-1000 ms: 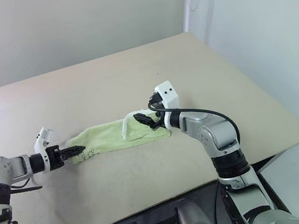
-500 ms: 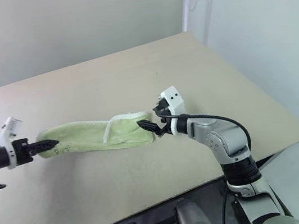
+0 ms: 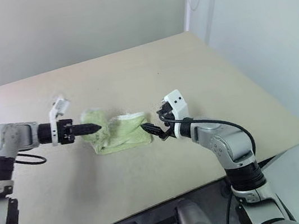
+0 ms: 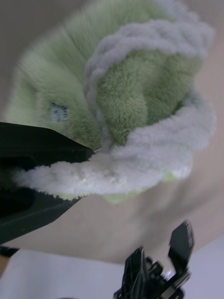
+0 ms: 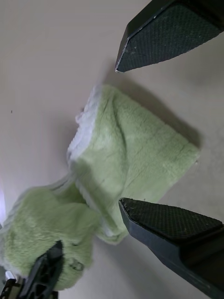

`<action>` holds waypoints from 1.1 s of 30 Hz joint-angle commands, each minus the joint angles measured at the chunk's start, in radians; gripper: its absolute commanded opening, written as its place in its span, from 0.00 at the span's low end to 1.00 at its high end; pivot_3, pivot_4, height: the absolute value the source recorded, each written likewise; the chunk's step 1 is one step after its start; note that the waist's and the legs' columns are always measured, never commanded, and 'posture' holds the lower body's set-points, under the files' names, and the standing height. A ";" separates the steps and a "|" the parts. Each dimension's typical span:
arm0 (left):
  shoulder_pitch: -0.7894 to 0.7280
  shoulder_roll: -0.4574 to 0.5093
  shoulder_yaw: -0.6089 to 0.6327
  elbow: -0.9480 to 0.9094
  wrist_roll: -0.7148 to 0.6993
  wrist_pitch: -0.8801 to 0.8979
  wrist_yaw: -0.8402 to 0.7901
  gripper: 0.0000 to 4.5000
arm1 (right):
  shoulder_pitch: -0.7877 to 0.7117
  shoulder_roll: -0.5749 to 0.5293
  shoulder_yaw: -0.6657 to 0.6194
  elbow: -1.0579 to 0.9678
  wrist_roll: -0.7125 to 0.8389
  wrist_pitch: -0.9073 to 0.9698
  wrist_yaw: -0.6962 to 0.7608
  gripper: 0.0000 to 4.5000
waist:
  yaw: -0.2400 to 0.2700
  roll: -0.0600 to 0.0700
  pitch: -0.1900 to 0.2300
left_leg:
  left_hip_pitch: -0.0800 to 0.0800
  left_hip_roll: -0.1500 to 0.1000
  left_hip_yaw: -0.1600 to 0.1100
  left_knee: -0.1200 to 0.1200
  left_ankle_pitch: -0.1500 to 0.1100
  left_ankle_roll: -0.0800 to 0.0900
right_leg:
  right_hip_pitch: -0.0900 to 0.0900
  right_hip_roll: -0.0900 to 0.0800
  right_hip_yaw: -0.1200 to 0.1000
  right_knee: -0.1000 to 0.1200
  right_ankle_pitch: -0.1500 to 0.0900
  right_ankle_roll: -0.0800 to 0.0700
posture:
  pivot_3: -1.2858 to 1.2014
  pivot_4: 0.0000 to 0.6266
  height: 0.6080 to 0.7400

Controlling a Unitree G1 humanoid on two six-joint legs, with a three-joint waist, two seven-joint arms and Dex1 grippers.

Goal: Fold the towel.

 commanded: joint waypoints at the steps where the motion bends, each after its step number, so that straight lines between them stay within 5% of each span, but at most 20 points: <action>1: -0.065 -0.029 -0.032 -0.008 -0.001 -0.007 -0.034 0.01 | 0.006 -0.003 -0.027 -0.077 0.021 0.008 -0.022 1.00 | -0.002 0.000 0.000 | 0.000 0.000 0.000 0.000 0.000 0.000 | 0.000 0.000 0.000 0.000 0.000 0.000 | 0.52 0.00 1.00; 19: -0.171 -0.255 -0.173 0.237 0.148 -0.219 -0.134 0.01 | 0.085 -0.013 -0.084 -0.173 0.028 0.051 -0.130 1.00 | -0.004 0.000 0.000 | 0.000 0.000 0.001 0.001 0.000 0.000 | 0.000 0.000 0.001 0.000 0.000 0.000 | 0.52 0.00 1.00; 30: -0.161 -0.257 -0.138 0.151 0.125 -0.204 -0.194 0.86 | 0.085 -0.023 -0.072 -0.145 0.016 0.041 -0.154 1.00 | -0.003 0.000 0.000 | 0.000 0.000 0.000 0.001 0.000 0.000 | 0.001 0.000 0.001 0.000 0.000 0.000 | 0.52 0.00 1.00; 33: -0.170 -0.247 -0.119 0.119 0.119 -0.217 -0.201 0.86 | 0.074 -0.022 -0.071 -0.133 0.017 0.039 -0.153 1.00 | -0.003 0.000 0.000 | 0.000 0.000 0.000 0.001 0.000 0.000 | 0.001 0.000 0.001 0.000 0.000 0.000 | 0.52 0.00 1.00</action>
